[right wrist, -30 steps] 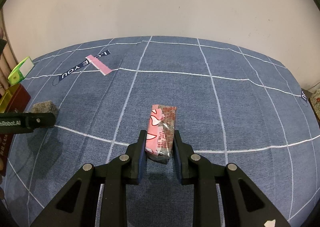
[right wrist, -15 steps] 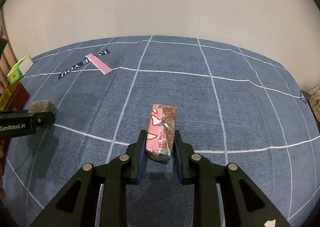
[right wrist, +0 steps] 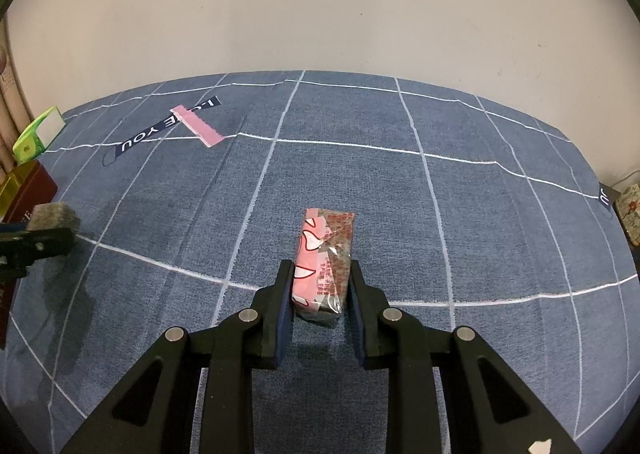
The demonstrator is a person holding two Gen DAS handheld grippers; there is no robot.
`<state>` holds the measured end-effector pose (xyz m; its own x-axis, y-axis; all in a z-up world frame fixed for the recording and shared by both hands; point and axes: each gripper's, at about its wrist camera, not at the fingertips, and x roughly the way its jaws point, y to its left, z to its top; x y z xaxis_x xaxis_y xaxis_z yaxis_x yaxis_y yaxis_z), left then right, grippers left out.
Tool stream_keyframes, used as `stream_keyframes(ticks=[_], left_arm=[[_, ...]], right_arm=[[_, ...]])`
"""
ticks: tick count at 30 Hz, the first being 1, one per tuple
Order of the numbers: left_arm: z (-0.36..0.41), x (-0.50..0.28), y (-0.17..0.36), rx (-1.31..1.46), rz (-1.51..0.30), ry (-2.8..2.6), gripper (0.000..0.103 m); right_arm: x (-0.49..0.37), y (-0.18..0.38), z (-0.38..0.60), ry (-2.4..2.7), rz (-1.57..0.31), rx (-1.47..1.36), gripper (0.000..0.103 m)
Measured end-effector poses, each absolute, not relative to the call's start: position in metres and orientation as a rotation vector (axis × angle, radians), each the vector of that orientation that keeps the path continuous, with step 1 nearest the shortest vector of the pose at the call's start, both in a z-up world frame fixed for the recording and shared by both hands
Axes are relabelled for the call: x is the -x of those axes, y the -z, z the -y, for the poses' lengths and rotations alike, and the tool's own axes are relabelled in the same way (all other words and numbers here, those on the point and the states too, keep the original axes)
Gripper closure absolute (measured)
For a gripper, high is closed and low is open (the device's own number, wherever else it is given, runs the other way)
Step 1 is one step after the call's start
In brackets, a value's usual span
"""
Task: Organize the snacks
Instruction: 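Carry the grey packet into the gold tin and open the left tool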
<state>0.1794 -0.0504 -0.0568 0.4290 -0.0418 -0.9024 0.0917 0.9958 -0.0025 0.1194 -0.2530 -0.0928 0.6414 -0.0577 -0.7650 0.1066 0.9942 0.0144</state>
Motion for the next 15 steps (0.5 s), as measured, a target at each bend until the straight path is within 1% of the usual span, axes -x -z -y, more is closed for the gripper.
stream_keyframes(ticks=[15], left_arm=[[0.028, -0.151, 0.012, -0.059, -1.078, 0.087, 0.043]], right_arm=[[-0.118, 0.091, 0.252, 0.100, -0.871, -0.049, 0.080]])
